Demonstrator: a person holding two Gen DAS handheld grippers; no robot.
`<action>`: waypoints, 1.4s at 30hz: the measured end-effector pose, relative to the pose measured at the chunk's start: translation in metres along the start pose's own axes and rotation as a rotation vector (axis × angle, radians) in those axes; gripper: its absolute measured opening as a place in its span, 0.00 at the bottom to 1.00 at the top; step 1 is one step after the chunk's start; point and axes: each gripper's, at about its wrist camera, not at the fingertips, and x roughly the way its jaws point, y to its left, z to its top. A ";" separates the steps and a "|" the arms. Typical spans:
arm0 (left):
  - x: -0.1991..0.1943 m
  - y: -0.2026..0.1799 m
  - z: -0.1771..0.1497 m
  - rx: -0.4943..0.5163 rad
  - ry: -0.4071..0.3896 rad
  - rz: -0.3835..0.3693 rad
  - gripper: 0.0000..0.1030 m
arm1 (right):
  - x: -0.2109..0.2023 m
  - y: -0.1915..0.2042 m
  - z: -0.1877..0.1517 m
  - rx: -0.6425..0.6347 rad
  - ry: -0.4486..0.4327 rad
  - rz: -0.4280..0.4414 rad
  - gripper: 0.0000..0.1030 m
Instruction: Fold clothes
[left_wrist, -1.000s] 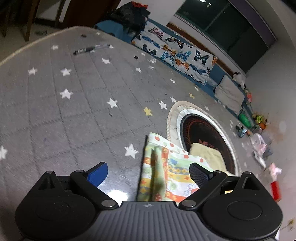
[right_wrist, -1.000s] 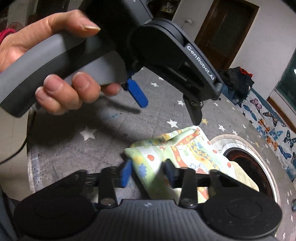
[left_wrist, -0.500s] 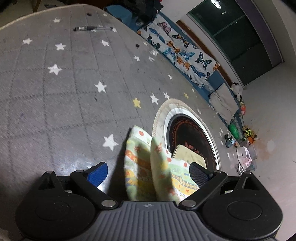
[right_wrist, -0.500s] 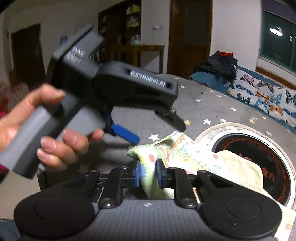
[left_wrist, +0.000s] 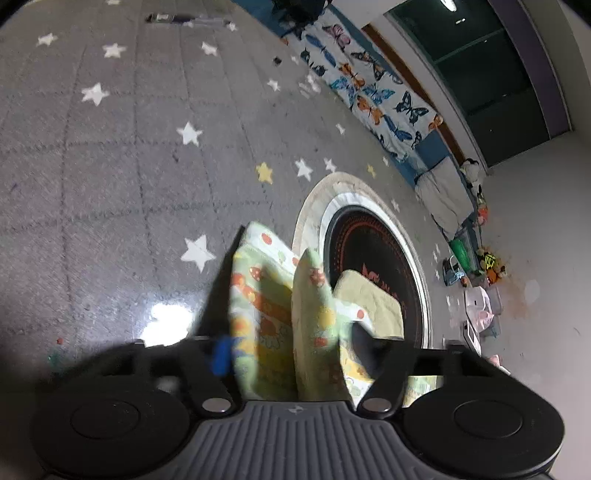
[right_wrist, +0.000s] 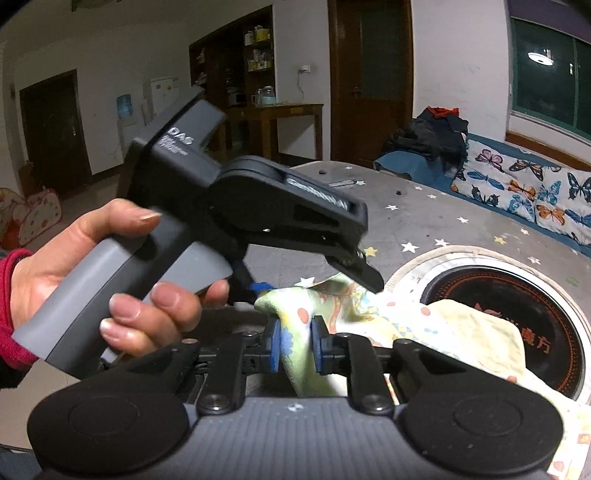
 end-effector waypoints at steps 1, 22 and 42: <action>0.001 0.003 0.000 -0.012 0.005 -0.003 0.34 | 0.000 0.000 -0.001 -0.001 0.001 0.002 0.15; 0.001 0.005 -0.004 0.036 -0.032 0.030 0.14 | -0.052 -0.108 -0.058 0.264 0.066 -0.415 0.41; -0.004 -0.016 -0.011 0.195 -0.071 0.066 0.10 | -0.073 -0.167 -0.098 0.604 -0.030 -0.475 0.11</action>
